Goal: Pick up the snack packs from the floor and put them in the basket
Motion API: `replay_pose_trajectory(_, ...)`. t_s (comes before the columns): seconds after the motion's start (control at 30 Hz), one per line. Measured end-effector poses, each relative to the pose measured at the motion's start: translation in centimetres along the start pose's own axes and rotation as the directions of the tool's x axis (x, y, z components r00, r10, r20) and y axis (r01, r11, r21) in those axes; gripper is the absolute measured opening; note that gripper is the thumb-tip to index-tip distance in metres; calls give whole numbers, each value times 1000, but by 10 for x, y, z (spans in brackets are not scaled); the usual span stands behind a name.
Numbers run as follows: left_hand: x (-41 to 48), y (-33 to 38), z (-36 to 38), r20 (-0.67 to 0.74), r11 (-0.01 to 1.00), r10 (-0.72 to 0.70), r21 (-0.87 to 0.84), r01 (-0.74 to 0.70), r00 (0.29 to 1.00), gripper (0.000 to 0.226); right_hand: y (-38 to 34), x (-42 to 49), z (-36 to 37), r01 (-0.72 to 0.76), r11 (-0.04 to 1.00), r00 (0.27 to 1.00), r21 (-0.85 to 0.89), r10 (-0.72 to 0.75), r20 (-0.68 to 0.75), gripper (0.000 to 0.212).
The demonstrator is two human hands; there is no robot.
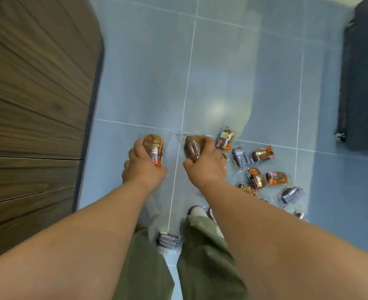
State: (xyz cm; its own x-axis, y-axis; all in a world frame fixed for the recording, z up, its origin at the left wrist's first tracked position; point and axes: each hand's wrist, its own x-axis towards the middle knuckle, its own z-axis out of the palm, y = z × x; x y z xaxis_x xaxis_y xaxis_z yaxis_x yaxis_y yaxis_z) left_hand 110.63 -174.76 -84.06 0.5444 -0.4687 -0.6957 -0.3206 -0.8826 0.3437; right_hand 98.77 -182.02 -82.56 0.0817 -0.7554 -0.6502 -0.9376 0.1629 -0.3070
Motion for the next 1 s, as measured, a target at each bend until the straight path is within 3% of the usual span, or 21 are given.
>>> replay_pose_trajectory(0.2, -122, 72, -113, -82, 988, -4, -156, -9, 997, 83, -48, -111, -130, 43, 997, 995, 59, -37, -91, 67)
replay_pose_trajectory(0.33, -198, 105, -167, -173, 949, 58, -297, -108, 983, 87, -67, -180, -199, 101, 987, 978, 121, -76, -192, 63)
replay_pose_trajectory(0.47, -267, 123, -201, -249, 945, 99, -280, -170, 963, 80, -76, -238, -240, 122, 968, 964, 221, -63, -257, 62)
replay_pose_trajectory(0.63, -335, 119, -203, -301, 937, 127, -277, -214, 945, 76, -65, -294, -263, 158, 946, 955, 283, -74, -286, 65)
replay_pose_trajectory(0.8, -368, 98, -194, -303, 956, 139, -208, -208, 943, 77, -39, -329, -261, 175, 960, 948, 220, -105, -299, 67)
replay_pose_trajectory(1.0, -382, 69, -211, -300, 933, 277, -142, -330, 913, 77, -25, -370, -225, 131, 939, 931, 319, -5, -365, 69)
